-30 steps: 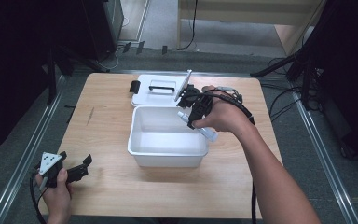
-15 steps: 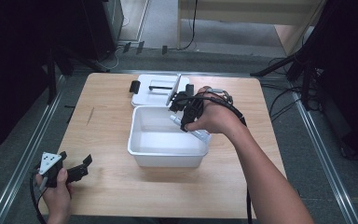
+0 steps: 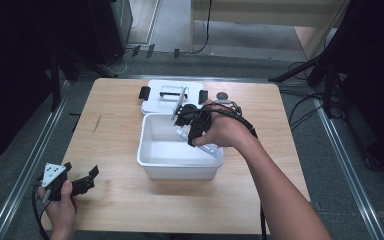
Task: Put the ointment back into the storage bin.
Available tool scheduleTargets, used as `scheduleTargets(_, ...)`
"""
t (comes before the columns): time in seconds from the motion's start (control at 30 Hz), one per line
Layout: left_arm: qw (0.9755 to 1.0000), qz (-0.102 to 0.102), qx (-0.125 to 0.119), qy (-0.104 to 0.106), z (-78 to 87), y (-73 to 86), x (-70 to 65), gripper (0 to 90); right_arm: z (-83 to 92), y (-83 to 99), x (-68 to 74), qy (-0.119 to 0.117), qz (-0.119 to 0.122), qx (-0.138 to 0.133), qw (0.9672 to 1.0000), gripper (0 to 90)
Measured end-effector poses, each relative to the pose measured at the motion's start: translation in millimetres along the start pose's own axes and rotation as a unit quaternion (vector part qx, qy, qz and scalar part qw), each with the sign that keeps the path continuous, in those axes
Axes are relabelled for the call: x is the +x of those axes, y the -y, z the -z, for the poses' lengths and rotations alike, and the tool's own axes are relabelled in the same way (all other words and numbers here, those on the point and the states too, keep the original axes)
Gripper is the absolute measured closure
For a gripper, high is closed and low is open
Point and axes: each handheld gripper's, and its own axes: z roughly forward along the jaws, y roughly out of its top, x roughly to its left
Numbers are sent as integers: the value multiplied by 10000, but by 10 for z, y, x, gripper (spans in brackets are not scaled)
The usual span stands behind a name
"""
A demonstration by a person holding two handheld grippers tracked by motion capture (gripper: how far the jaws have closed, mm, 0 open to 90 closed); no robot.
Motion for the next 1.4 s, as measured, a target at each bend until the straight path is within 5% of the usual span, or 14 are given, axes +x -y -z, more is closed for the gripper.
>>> scheduleTargets(0.57, 10000, 4, -5, 6, -2, -1, 1, 2, -262, 8, 81, -244, 340, 89, 9991, 715)
scheduleTargets(1.4, 10000, 8, 3, 10, -2, -2, 2, 2, -645, 52, 109, -473, 482, 239, 9974, 713)
